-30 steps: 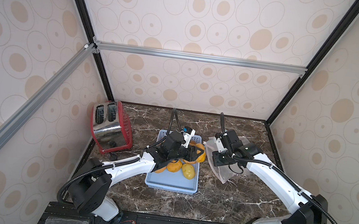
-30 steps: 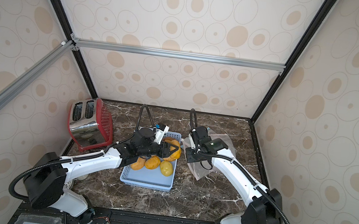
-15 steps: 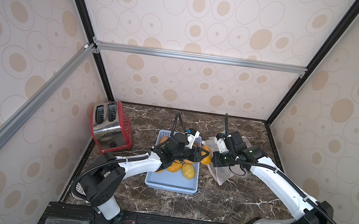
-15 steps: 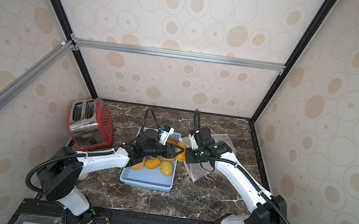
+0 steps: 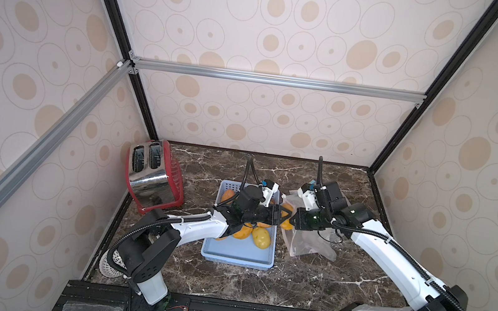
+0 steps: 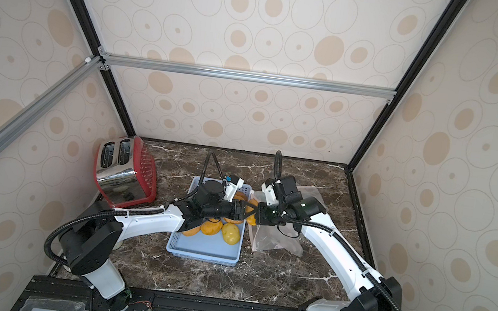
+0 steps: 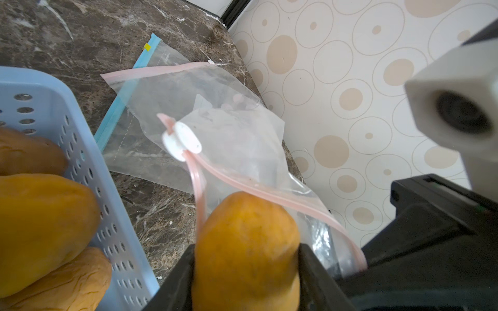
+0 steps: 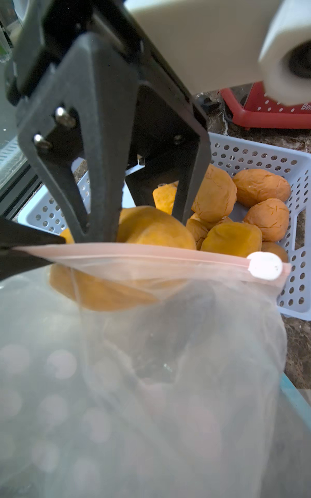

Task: Put the potatoes into a zipper bag and zip it
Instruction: Place the potato into the zipper food storage bag.

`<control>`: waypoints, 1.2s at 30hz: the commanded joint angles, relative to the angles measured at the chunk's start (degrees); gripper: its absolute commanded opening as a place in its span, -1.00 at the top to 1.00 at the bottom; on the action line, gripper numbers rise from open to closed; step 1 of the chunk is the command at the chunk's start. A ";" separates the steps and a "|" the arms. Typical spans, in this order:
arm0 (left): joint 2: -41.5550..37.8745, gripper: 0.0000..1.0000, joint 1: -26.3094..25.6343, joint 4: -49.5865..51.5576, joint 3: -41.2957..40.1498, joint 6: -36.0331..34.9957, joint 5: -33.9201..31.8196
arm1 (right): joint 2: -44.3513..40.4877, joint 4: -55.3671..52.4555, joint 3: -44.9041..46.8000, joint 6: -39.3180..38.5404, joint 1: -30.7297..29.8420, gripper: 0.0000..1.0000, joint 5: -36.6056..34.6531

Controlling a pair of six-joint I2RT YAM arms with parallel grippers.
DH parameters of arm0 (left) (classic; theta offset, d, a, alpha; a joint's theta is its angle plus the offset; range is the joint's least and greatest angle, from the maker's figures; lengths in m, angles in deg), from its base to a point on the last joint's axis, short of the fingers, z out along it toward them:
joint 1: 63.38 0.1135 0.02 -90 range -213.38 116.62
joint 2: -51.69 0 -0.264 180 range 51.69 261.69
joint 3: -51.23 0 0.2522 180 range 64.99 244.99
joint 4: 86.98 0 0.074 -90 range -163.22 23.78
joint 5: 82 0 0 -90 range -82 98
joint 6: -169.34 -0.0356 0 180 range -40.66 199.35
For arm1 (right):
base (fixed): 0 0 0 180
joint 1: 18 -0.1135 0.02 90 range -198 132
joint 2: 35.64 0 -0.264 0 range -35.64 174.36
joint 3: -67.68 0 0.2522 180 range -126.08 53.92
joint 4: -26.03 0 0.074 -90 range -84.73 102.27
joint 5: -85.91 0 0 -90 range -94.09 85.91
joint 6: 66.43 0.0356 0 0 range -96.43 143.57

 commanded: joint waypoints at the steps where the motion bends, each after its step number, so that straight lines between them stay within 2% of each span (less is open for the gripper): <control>1: 0.45 0.47 -0.89 -1.57 3.47 1.74 0.39 | -0.75 2.31 1.14 2.60 0.42 1.00 1.10; 11: -0.05 0.11 -1.63 2.67 4.55 -0.09 0.21 | 0.62 7.70 1.86 5.01 0.38 1.00 2.76; 16: -0.97 -0.21 -1.62 3.08 3.75 -0.64 2.96 | 0.24 8.80 2.43 4.71 0.40 1.00 4.11; 21: -2.70 -0.48 -1.63 5.52 3.48 -2.89 2.23 | -0.54 9.28 2.83 4.25 0.43 1.00 4.85; 28: -3.89 -0.52 -1.59 9.20 3.14 -4.92 1.96 | -1.35 9.89 3.18 3.64 0.50 1.00 5.18; 31: -5.75 -0.44 -1.53 12.35 2.95 -7.04 -1.99 | -1.86 10.45 3.52 2.95 0.43 1.00 5.21; 36: -11.23 -0.42 -0.82 17.52 1.78 -10.03 -8.84 | -2.59 11.18 4.23 0.15 0.59 1.00 4.52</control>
